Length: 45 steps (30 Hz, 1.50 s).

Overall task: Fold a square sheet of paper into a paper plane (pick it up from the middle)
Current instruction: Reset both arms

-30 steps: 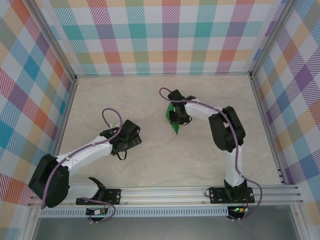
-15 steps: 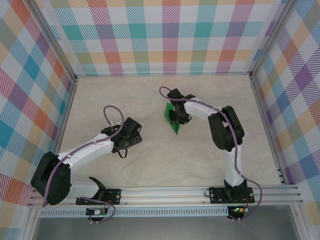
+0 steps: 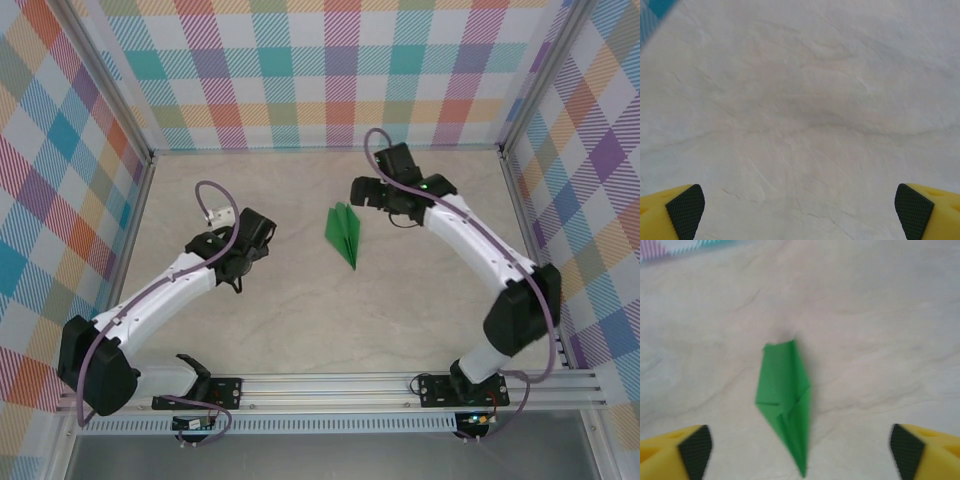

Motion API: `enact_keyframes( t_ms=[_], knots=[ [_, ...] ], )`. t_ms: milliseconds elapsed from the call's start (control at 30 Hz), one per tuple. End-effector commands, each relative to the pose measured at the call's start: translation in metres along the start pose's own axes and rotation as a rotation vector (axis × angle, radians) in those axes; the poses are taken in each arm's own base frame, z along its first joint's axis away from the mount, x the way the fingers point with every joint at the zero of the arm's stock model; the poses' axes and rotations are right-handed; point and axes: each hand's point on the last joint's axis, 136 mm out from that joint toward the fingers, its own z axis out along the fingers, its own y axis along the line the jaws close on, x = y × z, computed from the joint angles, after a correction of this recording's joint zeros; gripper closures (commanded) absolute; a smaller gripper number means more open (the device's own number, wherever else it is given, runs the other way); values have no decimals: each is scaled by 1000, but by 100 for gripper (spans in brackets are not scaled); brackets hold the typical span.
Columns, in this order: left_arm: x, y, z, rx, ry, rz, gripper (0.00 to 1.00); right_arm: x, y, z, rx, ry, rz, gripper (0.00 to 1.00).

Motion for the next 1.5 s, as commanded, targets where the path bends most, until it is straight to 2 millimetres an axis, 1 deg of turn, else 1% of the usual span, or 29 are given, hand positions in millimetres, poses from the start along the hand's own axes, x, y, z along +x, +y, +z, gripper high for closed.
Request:
enact_keyframes(
  t_ms=[0, 67, 100, 167, 200, 233, 300, 367, 400, 433, 467, 500, 567, 633, 767, 867, 933, 1033, 1133, 1167, 1200, 1300, 1367, 1467],
  knots=[
    [-26, 40, -2, -124, -122, 34, 0, -6, -61, -5, 201, -118, -1, 0],
    [-30, 57, 3, -167, -165, 24, 0, -3, -97, -12, 290, -166, 21, 0],
    [-30, 64, 6, -182, -181, 17, 0, 0, -111, -12, 318, -175, 33, 0],
    [-30, 81, 12, -231, -222, -21, 0, 14, -145, -9, 384, -187, 74, 0],
    [-28, 89, 15, -250, -235, -38, 0, 19, -157, -7, 403, -192, 99, 0],
    [-26, 97, 19, -270, -253, -61, 0, 29, -170, -3, 422, -198, 115, 0],
    [-20, 108, 28, -291, -272, -82, 0, 42, -191, 3, 459, -229, 139, 0],
    [-16, 109, 37, -288, -318, -67, 0, 55, -205, 8, 497, -254, 145, 0],
    [-14, 109, 42, -282, -333, -65, 0, 59, -209, 11, 505, -260, 142, 0],
    [-11, 108, 46, -268, -338, -58, 0, 64, -212, 17, 508, -261, 125, 0],
    [-8, 106, 51, -245, -339, -43, 0, 64, -214, 21, 509, -269, 119, 0],
    [-7, 103, 56, -224, -341, -30, 0, 64, -215, 21, 518, -255, 111, 0],
    [-4, 98, 65, -186, -352, -3, 0, 58, -213, 24, 504, -291, 67, 0],
    [-1, 93, 74, -148, -358, 12, 0, 57, -212, 27, 491, -317, 27, 0],
    [4, 76, 87, -25, -376, 43, 0, 66, -210, 44, 461, -302, -33, 0],
    [5, 65, 93, 69, -394, 69, 0, 63, -200, 52, 391, -353, -73, 0],
    [3, 58, 94, 117, -405, 89, 0, 62, -192, 54, 339, -387, -120, 0],
    [-1, 54, 97, 169, -428, 80, 0, 62, -180, 55, 259, -445, -171, 0],
    [-6, 51, 103, 195, -429, 65, 0, 66, -173, 58, 210, -433, -210, 0],
    [-8, 48, 106, 203, -429, 72, 0, 60, -171, 56, 198, -466, -216, 0],
    [-9, 43, 108, 219, -431, 84, 0, 59, -170, 56, 189, -473, -221, 0],
    [-14, 31, 116, 250, -426, 126, 0, 56, -178, 56, 175, -507, -200, 0],
    [-16, 25, 122, 271, -403, 129, 0, 57, -187, 62, 157, -491, -161, 0],
    [-14, 17, 130, 304, -405, 128, 0, 60, -188, 68, 127, -486, -153, 0]
  ],
)
